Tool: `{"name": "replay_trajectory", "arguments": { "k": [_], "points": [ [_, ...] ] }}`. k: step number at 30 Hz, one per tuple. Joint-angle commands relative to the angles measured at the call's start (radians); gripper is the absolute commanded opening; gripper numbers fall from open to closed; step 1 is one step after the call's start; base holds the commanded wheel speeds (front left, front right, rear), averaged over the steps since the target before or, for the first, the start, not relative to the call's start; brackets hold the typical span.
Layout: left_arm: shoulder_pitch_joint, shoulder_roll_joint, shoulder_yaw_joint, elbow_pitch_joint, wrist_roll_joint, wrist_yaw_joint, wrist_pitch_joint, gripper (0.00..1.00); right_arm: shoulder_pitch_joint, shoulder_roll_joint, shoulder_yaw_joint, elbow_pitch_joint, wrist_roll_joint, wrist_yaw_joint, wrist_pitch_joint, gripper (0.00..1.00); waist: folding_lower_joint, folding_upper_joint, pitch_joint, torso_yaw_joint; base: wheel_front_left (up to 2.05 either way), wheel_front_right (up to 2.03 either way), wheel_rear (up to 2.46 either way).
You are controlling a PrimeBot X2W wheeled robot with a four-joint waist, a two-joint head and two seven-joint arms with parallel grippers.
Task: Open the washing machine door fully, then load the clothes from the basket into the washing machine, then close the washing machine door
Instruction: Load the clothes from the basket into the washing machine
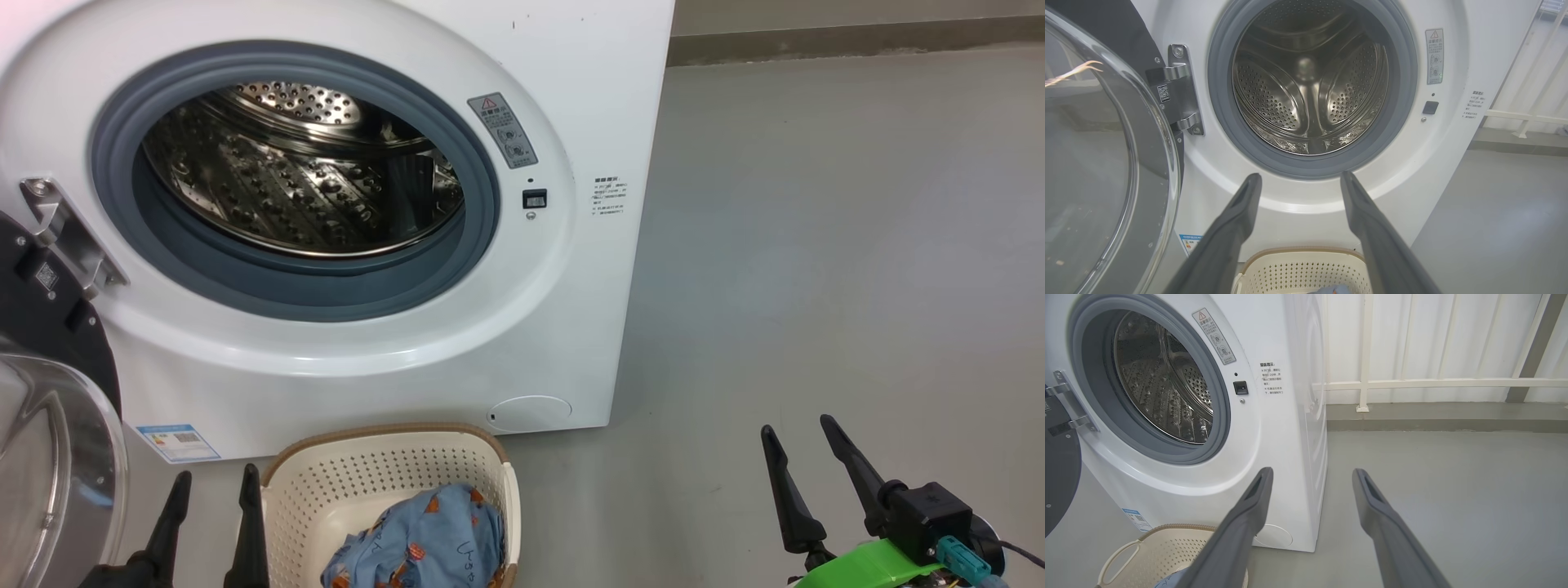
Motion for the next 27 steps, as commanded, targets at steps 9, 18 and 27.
{"name": "replay_trajectory", "arguments": {
  "k": [9, 18, 27],
  "points": [
    [-0.023, 0.015, 0.026, -0.018, -0.006, -0.002, -0.006, 1.00, -0.022, -0.003, 0.026, -0.025, 0.001, 0.002, -0.005, 1.00, 0.0000, 0.0000, 0.005, 0.003, 0.00, 0.00, 0.00],
    [-0.033, 0.020, 0.005, -0.002, -0.023, -0.002, -0.006, 1.00, -0.029, -0.003, 0.032, -0.030, 0.004, 0.002, -0.005, 1.00, 0.0000, 0.0000, 0.038, -0.001, 0.00, 0.00, 0.00],
    [-0.064, 0.039, -0.030, 0.037, -0.054, -0.002, -0.006, 1.00, -0.048, -0.003, 0.024, -0.034, 0.001, 0.002, -0.005, 1.00, 0.0000, 0.0000, 0.106, -0.008, 0.00, 0.00, 0.00]
  ]
}}
